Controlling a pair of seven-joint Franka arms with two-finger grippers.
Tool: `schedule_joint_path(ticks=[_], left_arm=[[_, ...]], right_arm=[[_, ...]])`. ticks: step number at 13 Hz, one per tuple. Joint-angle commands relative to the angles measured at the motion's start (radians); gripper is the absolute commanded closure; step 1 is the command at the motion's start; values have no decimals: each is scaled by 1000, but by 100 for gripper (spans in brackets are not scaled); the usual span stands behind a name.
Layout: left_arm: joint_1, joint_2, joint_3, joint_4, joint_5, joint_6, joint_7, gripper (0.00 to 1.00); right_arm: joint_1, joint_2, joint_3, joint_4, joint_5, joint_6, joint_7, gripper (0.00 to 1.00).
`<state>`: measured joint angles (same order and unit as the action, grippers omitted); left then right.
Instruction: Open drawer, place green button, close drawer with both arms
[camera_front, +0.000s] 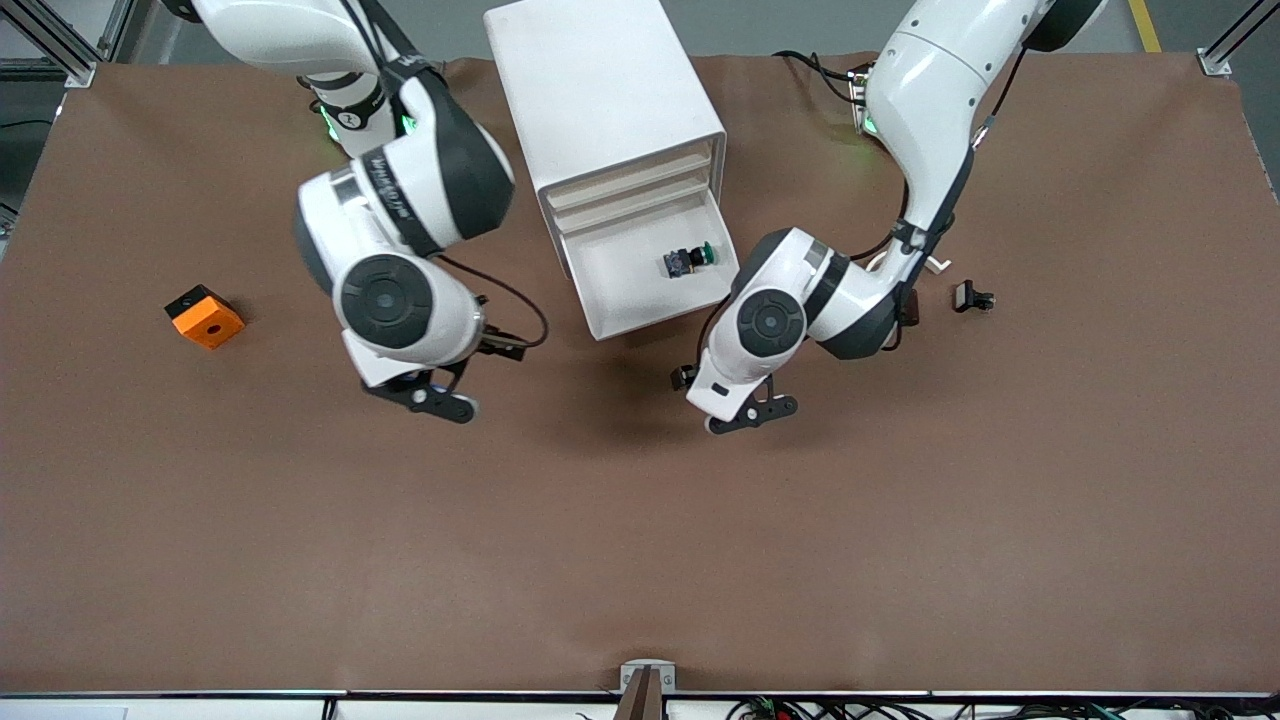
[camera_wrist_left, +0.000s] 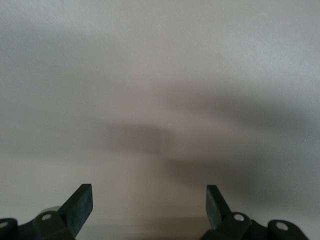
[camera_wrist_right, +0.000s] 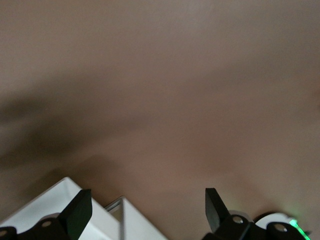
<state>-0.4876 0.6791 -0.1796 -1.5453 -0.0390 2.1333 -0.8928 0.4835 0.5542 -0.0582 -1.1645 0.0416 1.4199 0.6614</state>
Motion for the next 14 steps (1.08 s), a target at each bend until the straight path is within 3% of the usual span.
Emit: schedule_joint_path(ticks=[1, 5, 9, 12, 14], left_arm=[[-32, 13, 6, 1, 25, 20, -40, 0], [-86, 16, 6, -19, 48, 20, -40, 0], [-149, 11, 3, -48, 48, 20, -41, 0], [-176, 4, -4, -58, 45, 19, -49, 0], [-195, 0, -6, -73, 34, 19, -60, 0]], right_arm=[[-96, -65, 17, -12, -35, -12, -202, 0], [-268, -161, 17, -52, -43, -77, -520, 0], [-388, -301, 17, -171, -54, -78, -676, 0], [-424, -397, 17, -259, -63, -69, -720, 0], [-424, -415, 18, -277, -113, -50, -720, 0]])
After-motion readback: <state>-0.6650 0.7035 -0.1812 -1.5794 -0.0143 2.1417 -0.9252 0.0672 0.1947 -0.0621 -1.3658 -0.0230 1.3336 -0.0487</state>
